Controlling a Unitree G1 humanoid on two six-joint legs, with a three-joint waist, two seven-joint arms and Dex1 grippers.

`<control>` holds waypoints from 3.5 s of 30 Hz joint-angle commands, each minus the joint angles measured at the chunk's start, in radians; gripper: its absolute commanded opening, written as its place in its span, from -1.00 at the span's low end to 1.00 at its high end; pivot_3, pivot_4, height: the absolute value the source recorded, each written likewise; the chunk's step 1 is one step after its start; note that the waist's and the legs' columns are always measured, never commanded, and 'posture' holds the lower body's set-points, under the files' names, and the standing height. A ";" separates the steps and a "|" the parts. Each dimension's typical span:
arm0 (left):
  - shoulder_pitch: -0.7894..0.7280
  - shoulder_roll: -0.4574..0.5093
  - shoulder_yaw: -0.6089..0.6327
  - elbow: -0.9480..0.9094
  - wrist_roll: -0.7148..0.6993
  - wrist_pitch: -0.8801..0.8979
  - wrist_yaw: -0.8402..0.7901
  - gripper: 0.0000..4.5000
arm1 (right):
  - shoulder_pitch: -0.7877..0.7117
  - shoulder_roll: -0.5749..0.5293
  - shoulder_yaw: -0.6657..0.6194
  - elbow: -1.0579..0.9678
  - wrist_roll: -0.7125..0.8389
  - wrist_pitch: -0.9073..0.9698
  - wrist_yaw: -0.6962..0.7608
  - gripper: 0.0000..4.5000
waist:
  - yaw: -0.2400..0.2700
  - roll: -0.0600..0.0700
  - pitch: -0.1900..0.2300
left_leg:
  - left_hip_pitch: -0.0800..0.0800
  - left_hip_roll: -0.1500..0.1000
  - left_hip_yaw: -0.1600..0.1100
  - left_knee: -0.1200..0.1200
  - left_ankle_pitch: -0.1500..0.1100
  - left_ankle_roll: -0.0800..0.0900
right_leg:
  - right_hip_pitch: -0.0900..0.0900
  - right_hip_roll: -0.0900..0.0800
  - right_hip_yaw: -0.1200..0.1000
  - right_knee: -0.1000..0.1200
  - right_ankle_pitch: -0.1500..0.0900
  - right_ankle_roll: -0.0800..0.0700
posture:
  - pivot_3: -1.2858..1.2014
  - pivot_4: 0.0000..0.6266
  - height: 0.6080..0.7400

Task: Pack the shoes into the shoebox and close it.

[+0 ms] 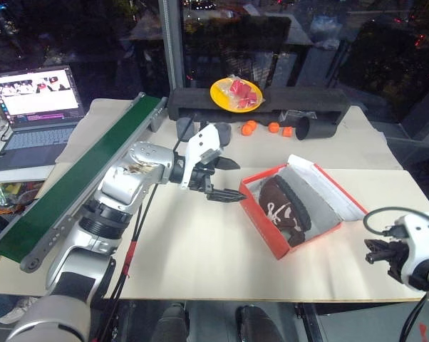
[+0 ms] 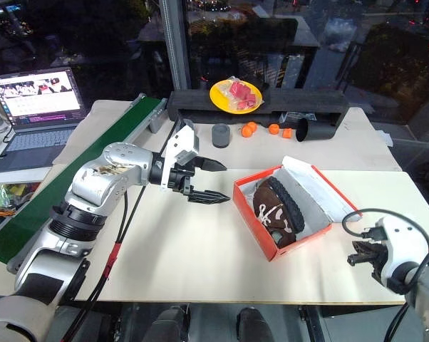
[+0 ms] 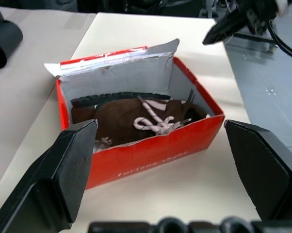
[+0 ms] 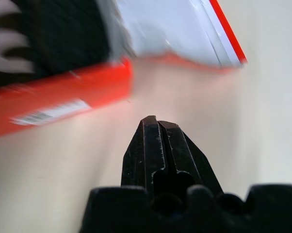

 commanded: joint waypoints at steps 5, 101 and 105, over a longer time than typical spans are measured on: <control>-0.016 0.022 0.032 -0.060 -0.005 0.026 0.003 1.00 | -0.038 0.046 0.148 0.231 -0.148 -0.487 -0.098 -0.97 | -0.002 0.001 0.000 | 0.000 0.000 0.000 0.000 0.000 0.000 | 0.000 0.000 0.000 0.000 0.000 0.000 | 0.03 -0.52 1.00; -0.082 -0.012 0.060 0.022 0.062 -0.010 0.029 1.00 | -0.569 0.301 0.391 0.914 -0.150 -0.828 -0.238 -0.97 | -0.022 0.003 0.002 | 0.005 -0.003 -0.002 0.000 0.000 0.000 | 0.001 0.000 0.002 0.012 -0.005 0.000 | 0.03 -0.52 1.00; -0.071 0.002 0.069 0.000 0.058 0.007 0.036 1.00 | -0.649 0.305 0.394 1.014 -0.166 -0.880 -0.285 -0.97 | -0.021 0.003 0.003 | 0.004 -0.003 -0.002 -0.002 0.000 0.000 | 0.000 0.000 0.002 0.012 -0.004 -0.002 | 0.03 -0.52 1.00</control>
